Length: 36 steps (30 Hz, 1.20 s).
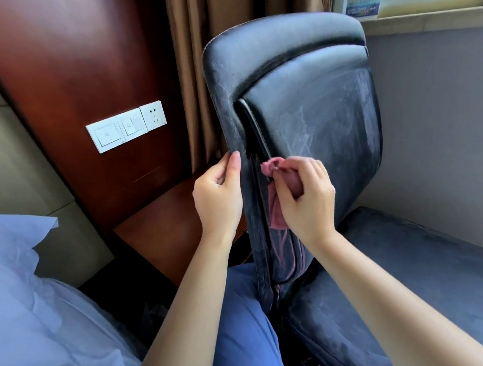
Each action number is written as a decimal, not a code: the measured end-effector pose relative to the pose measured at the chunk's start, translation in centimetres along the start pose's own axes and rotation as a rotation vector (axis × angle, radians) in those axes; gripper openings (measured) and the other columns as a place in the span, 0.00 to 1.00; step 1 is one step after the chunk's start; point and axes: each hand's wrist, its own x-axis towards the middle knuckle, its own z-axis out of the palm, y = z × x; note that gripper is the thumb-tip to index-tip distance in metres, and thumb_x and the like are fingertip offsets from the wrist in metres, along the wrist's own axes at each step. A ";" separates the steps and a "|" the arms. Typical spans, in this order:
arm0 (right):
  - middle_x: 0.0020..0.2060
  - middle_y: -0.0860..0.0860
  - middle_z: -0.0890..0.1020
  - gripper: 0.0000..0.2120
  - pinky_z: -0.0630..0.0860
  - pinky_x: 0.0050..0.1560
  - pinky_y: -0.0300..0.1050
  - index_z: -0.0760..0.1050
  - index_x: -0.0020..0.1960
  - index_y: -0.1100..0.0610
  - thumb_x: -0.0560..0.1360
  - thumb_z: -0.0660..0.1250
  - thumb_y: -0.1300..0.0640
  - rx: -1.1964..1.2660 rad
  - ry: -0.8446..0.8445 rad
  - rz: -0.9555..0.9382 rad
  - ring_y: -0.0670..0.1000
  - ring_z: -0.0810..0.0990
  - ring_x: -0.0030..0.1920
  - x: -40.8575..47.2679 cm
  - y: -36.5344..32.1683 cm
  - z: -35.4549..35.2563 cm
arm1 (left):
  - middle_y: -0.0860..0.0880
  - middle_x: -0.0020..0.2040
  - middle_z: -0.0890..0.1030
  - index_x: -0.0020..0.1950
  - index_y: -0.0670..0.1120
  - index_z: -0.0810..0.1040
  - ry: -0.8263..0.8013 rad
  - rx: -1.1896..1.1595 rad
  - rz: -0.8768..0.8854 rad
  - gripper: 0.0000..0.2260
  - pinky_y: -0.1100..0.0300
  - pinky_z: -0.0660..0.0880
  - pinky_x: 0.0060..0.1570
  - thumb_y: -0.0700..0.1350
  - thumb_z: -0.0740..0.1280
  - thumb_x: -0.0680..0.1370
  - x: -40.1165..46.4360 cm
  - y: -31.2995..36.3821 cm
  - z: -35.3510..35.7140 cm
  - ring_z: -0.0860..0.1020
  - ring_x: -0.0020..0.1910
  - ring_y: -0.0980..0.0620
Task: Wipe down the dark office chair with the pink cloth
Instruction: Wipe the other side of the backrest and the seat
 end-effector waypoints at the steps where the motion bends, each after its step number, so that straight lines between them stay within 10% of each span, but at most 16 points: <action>1: 0.43 0.46 0.77 0.03 0.70 0.49 0.34 0.79 0.45 0.63 0.72 0.69 0.65 -0.010 -0.006 0.001 0.49 0.75 0.44 -0.2 0.2 0.0 | 0.53 0.53 0.84 0.58 0.46 0.81 0.007 0.009 0.006 0.18 0.51 0.74 0.61 0.55 0.67 0.75 0.1 0.1 0.1 0.80 0.56 0.57; 15: 0.41 0.54 0.80 0.04 0.77 0.45 0.49 0.81 0.44 0.61 0.72 0.69 0.61 -0.017 0.053 0.241 0.55 0.79 0.42 0.8 0.9 1.6 | 0.56 0.54 0.83 0.60 0.49 0.80 -0.028 0.059 -0.038 0.19 0.53 0.73 0.63 0.58 0.65 0.74 1.5 -0.3 1.3 0.78 0.57 0.59; 36: 0.46 0.53 0.82 0.06 0.69 0.54 0.35 0.82 0.48 0.61 0.74 0.68 0.60 -0.119 0.003 0.045 0.52 0.77 0.47 0.3 0.3 1.2 | 0.58 0.59 0.80 0.66 0.51 0.76 -0.071 0.048 -0.067 0.23 0.54 0.70 0.66 0.56 0.64 0.73 -0.5 -1.3 0.8 0.75 0.60 0.62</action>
